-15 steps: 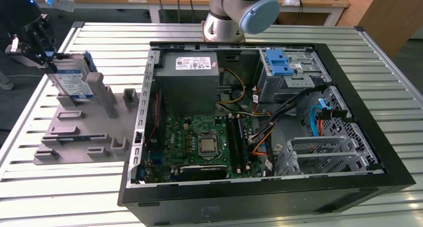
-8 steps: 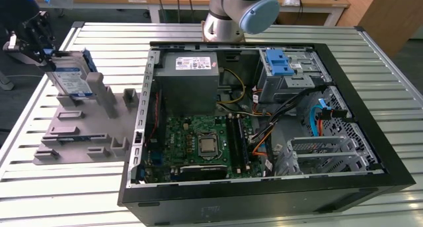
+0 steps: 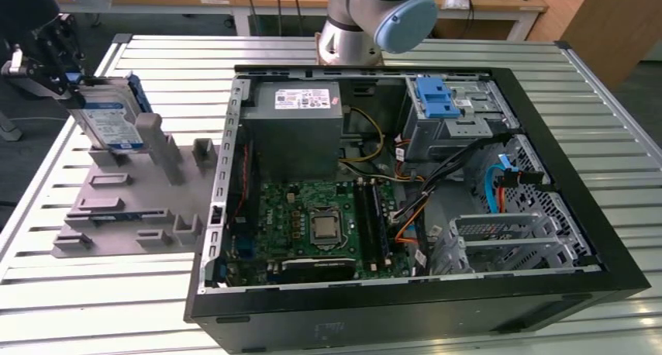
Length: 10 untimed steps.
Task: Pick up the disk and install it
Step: 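Pick up the disk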
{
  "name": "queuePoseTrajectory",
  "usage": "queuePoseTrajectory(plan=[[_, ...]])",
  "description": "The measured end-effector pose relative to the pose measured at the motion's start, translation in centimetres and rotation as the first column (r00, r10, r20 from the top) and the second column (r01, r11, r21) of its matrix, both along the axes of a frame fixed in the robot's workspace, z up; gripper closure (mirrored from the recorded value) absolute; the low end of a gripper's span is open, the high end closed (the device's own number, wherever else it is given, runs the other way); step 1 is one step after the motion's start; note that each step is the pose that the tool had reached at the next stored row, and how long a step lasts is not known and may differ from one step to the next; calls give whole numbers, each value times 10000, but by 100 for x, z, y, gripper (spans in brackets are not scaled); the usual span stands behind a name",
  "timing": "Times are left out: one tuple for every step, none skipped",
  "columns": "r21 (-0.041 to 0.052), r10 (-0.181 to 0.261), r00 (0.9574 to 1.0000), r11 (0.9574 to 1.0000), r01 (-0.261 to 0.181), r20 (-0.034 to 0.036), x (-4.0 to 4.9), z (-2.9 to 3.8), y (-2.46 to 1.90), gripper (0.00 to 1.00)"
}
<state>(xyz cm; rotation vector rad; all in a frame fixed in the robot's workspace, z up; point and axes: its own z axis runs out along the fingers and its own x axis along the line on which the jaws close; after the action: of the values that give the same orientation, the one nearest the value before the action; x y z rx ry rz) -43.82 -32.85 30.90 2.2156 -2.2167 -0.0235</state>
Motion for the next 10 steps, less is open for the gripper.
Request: queuePoseTrajectory(plan=[[-1, 0, 10000, 10000, 0, -3, 0, 2, 0, 64], [-1, -1, 10000, 10000, 1, -2, 0, 1, 0, 64], [-1, 0, 10000, 10000, 0, -2, 0, 2, 0, 64], [-1, -1, 10000, 10000, 1, -2, 0, 2, 0, 64], [-1, -1, 10000, 10000, 1, -2, 0, 2, 0, 64], [-1, 0, 10000, 10000, 0, -2, 0, 3, 0, 64], [-1, 0, 10000, 10000, 0, -4, 0, 6, 0, 64], [-4, -1, 10000, 10000, 1, -8, -1, 14, 0, 64], [-2, 0, 10000, 10000, 0, -5, 0, 20, 0, 64], [-1, 0, 10000, 10000, 0, -2, 0, 32, 0, 64]])
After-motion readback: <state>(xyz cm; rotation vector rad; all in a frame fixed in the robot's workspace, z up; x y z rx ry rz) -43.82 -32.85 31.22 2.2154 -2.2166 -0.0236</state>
